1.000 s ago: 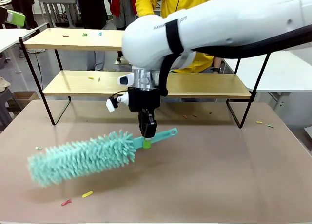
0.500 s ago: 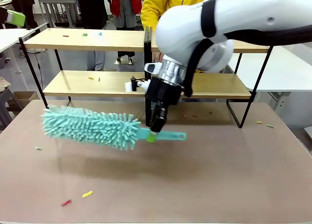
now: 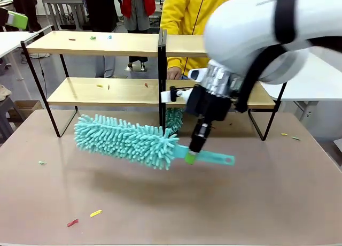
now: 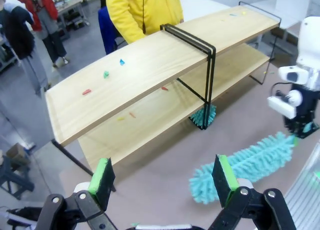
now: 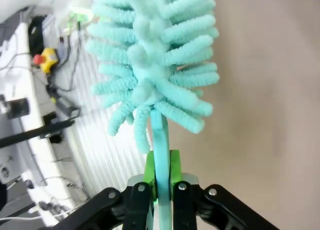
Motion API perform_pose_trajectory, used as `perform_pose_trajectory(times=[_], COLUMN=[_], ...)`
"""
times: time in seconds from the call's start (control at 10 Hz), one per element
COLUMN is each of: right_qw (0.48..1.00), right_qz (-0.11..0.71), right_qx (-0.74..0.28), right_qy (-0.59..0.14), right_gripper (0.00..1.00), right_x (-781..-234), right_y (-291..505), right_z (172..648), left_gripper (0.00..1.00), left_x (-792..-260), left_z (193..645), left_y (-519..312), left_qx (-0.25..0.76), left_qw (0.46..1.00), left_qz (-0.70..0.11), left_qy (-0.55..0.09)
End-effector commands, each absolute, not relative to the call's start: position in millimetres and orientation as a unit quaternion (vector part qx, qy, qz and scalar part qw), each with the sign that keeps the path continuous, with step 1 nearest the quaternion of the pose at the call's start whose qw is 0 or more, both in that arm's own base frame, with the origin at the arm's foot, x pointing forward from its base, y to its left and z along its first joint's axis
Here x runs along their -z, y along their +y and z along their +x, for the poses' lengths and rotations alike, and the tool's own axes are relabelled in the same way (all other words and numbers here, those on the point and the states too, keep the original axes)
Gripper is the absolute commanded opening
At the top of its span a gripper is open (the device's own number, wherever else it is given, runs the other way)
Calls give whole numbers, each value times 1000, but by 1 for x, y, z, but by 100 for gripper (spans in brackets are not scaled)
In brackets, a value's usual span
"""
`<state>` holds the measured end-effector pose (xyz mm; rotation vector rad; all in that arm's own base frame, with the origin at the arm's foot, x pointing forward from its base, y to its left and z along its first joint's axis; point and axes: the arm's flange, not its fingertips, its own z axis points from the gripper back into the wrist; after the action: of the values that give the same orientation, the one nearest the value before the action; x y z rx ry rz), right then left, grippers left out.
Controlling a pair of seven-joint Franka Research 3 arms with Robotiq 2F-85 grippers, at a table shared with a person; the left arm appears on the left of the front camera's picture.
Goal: Clean the shelves.
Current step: Clean a randomly selected level of the Shelf with the Duster.
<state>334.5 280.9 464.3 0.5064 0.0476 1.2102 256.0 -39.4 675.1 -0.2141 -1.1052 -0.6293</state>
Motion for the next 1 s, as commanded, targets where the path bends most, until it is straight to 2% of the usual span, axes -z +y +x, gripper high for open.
perform_pose_trajectory(times=[0.0, 0.2, 0.4, 0.7, 0.9], right_qw=[782, 797, 786, 832, 835], right_qz=[257, 262, 293, 233, 214], right_qx=[-568, -540, -513, -336, -257], right_qy=[10, -64, -182, -375, -437], right_gripper=[12, 12, 12, 12, 12], right_x=[-502, -534, -560, -581, -582], right_y=[232, 182, 124, 33, -13], right_z=[285, 251, 228, 199, 186], left_gripper=[100, 100, 100, 100, 100], left_x=[-674, -674, -674, -674, -674], left_z=[258, 258, 258, 258, 258], left_y=[-39, -39, -39, -39, -39], left_qx=[293, 293, 293, 293, 293], left_qw=[798, 798, 798, 798, 798], left_qz=[-101, -101, -101, -101, -101], left_qy=[-517, -517, -517, -517, -517])
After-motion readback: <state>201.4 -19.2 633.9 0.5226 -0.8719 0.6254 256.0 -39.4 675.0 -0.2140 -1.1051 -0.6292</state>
